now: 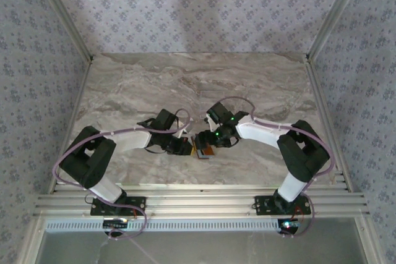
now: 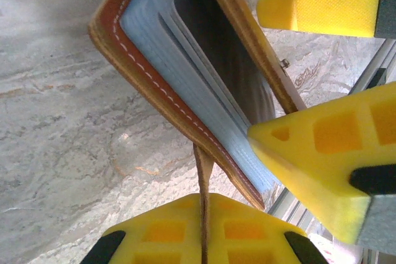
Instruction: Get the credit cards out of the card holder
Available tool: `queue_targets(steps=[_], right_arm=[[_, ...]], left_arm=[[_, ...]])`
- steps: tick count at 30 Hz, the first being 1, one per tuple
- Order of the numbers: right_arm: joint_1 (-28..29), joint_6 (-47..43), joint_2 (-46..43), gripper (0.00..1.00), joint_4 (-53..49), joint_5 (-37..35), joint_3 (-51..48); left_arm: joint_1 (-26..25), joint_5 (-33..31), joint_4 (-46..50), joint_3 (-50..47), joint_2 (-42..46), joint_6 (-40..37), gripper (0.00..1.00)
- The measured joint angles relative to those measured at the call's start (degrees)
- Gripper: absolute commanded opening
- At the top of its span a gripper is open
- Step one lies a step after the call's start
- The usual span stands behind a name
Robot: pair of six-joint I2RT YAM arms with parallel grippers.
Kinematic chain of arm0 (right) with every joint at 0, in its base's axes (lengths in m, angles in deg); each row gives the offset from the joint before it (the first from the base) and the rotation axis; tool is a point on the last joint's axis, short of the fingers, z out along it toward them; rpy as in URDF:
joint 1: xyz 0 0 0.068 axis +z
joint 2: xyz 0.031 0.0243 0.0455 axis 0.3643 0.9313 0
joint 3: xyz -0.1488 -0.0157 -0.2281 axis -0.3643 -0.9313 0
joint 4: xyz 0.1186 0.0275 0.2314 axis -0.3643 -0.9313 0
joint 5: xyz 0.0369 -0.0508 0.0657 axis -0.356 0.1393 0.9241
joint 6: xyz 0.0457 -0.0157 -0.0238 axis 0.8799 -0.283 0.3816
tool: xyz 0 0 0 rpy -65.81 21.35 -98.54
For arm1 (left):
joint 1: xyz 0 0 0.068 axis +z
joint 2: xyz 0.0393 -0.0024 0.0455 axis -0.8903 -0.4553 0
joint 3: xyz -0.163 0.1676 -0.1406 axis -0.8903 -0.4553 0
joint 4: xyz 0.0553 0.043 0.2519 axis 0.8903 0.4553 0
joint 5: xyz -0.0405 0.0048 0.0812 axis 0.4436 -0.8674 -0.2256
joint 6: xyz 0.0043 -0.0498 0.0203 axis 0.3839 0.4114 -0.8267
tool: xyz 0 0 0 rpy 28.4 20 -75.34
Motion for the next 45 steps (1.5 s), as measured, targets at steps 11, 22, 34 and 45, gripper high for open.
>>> queue_targets(steps=[11,22,34,45], right_arm=[[-2.16,-0.92,-2.40,0.63,-1.42,-0.76,-0.13],[-5.55,-1.66,-4.63,0.06,-1.88,-1.44,-2.89],[-5.53,1.90,-10.14,0.00,-2.27,-3.21,-5.18],[-4.31,11.28,-14.19,0.00,1.03,-3.04,-6.67]], left_arm=[[0.22,-4.85,5.44,1.51,-0.04,-2.36,0.06],[0.22,-13.57,12.61,6.80,-1.99,-3.54,0.31],[0.48,-23.87,21.94,14.60,2.16,-0.46,0.50],[-4.13,-24.33,23.69,22.01,-0.33,7.21,0.59]])
